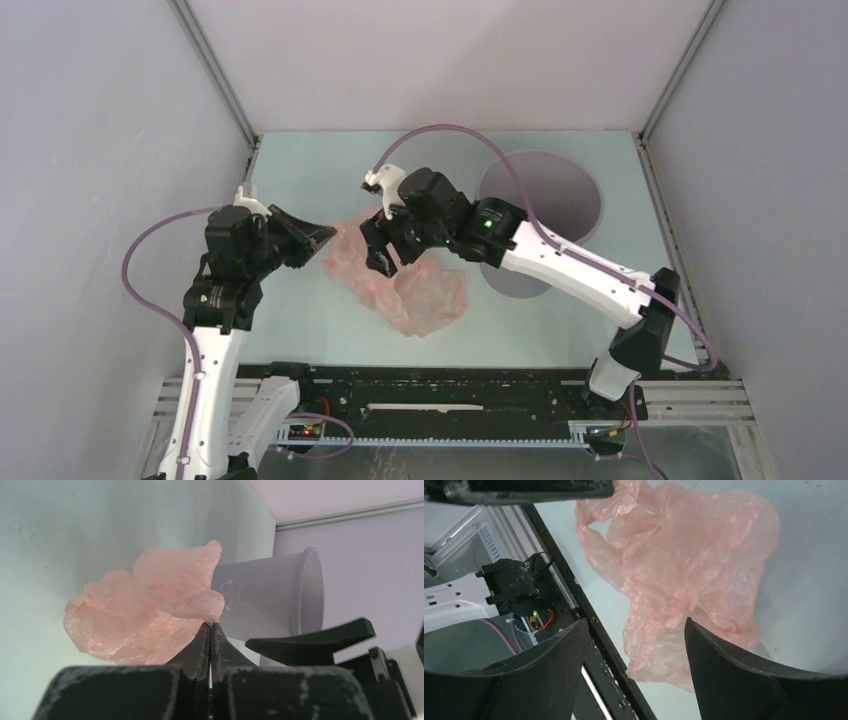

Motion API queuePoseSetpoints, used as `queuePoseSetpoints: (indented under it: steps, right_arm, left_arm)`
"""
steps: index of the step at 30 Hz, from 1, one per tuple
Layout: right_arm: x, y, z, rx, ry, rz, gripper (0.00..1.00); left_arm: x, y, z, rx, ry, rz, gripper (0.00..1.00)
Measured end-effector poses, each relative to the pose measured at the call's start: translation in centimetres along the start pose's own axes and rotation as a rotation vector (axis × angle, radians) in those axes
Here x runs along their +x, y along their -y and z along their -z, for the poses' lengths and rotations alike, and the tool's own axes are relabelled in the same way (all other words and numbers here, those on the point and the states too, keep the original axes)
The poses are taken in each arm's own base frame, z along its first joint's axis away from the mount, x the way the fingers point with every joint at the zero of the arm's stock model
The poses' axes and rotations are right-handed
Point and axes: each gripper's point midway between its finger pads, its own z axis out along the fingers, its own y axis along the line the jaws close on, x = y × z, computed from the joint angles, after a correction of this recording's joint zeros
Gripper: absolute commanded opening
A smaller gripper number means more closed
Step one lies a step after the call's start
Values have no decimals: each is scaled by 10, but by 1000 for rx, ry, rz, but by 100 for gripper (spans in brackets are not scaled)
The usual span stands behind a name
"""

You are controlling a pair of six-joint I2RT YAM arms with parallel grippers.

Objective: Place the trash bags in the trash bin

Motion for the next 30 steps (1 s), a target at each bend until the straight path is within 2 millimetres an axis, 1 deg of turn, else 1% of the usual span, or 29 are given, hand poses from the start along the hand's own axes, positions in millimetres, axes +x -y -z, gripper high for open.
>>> queuePoseSetpoints:
  steps: [2,3,6,8,10,11,14,16,18,21,23,24,27,30]
  right_arm:
    - [1,-2,-11,-17,-19,-5,77]
    - [1,1,-15,-13,-22,-11,76]
    - [5,10,-18,0,-37,-36,75]
    - [15,16,-17,9,-51,-64,74]
    - [35,24,-12,37,-84,-85,73]
    - [45,28,-9,59,-102,-92,72]
    - [77,47,1,172,-146,-104,70]
    - [93,60,6,254,-177,-118,69]
    - [104,74,8,347,-204,-132,69]
    - [117,94,6,471,-240,-137,69]
    - [132,108,-4,554,-301,-127,69]
    - [134,111,-7,564,-310,-127,69]
    - [155,119,-29,607,-392,-126,69]
    - [178,120,-48,615,-459,-143,68]
  left_arm:
    - [0,2,2,13,4,-19,0]
    - [0,3,4,21,9,-36,0]
    - [-1,5,12,42,28,-87,0]
    - [0,6,14,50,30,-112,0]
    - [0,5,16,52,36,-135,0]
    - [-1,2,15,37,43,-143,0]
    - [-6,-18,15,-54,76,-161,0]
    - [-8,-30,13,-102,96,-177,0]
    - [-6,-46,10,-151,98,-187,0]
    - [1,-70,4,-213,82,-188,0]
    - [7,-84,1,-251,74,-185,0]
    - [9,-91,0,-270,70,-187,0]
    - [14,-106,1,-307,68,-192,0]
    - [17,-112,2,-324,61,-200,0]
